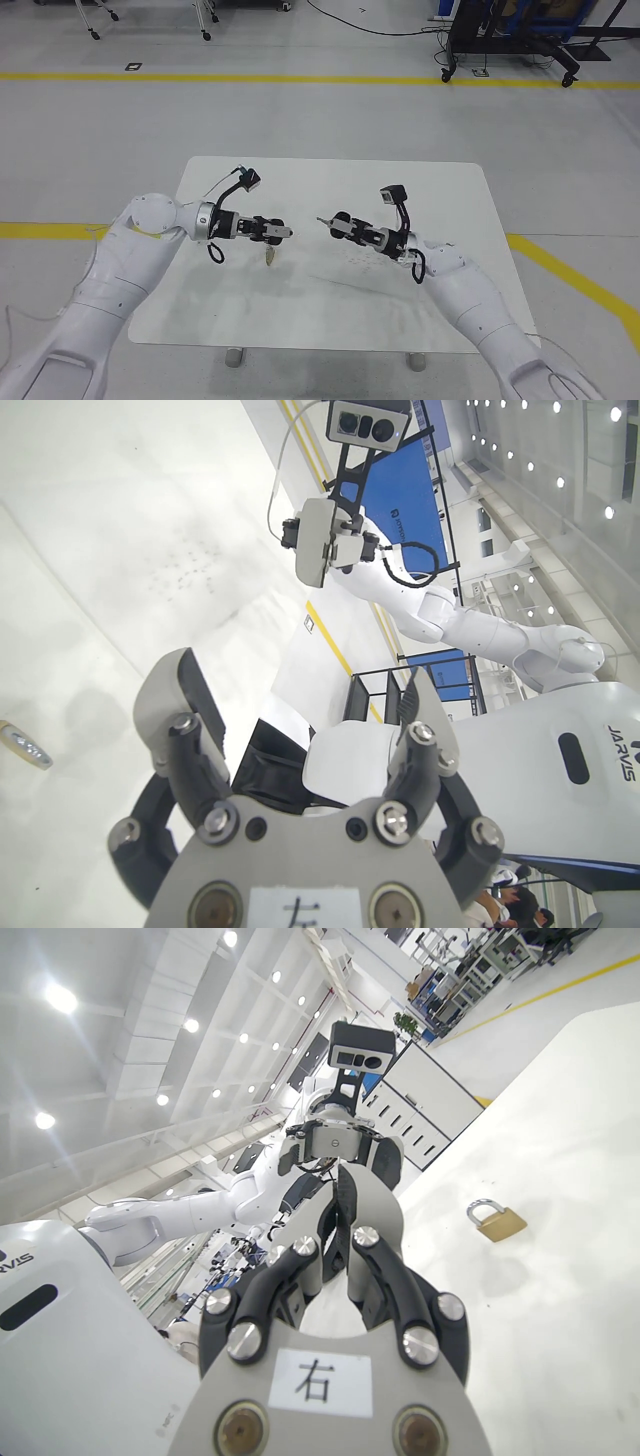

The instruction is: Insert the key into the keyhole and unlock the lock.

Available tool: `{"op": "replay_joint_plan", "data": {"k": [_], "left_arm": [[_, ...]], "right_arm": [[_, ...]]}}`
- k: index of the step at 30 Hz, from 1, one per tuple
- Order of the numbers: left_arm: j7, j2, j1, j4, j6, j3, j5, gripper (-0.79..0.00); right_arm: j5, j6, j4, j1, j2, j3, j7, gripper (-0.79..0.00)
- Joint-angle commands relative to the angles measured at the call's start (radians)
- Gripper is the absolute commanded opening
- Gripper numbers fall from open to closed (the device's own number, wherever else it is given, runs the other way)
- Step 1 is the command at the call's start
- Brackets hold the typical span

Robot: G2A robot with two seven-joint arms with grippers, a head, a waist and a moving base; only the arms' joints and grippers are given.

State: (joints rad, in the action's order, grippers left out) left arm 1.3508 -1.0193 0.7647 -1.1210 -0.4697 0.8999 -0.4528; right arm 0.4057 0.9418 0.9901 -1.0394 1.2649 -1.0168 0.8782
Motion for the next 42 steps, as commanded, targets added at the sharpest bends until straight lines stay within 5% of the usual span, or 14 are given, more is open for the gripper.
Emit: {"op": "replay_joint_plan", "data": {"k": [1, 7, 12, 22, 24, 34, 42], "left_arm": [[-0.019, 0.008, 0.001, 0.004, -0.019, 0.013, 0.035, 0.000], [-0.153, 0.034, 0.021, -0.052, -0.049, 0.048, 0.332, 0.000], [-0.289, 0.057, 0.080, -0.174, 0.019, 0.076, 0.608, 0.000], [-0.242, 0.063, 0.127, -0.303, 0.165, -0.007, 0.982, -0.003], [-0.236, 0.056, 0.119, -0.303, 0.191, -0.036, 1.024, -0.123], [-0.226, 0.012, 0.061, -0.252, 0.266, -0.141, 1.102, -0.369], [-0.236, -0.014, 0.035, -0.215, 0.276, -0.181, 1.119, -0.397]], "right_arm": [[-0.003, 0.015, 0.003, -0.013, -0.009, -0.022, -0.015, -0.785], [0.003, 0.014, 0.005, -0.020, -0.013, -0.034, -0.017, -0.785], [0.003, 0.014, 0.005, -0.020, -0.013, -0.034, -0.017, -0.785], [0.003, 0.014, 0.005, -0.020, -0.013, -0.034, -0.017, -0.785], [0.003, 0.014, 0.005, -0.020, -0.013, -0.034, -0.017, -0.785], [0.003, 0.014, 0.005, -0.020, -0.013, -0.034, -0.017, -0.785], [0.003, 0.014, 0.005, -0.020, -0.013, -0.034, -0.017, -0.785]]}}
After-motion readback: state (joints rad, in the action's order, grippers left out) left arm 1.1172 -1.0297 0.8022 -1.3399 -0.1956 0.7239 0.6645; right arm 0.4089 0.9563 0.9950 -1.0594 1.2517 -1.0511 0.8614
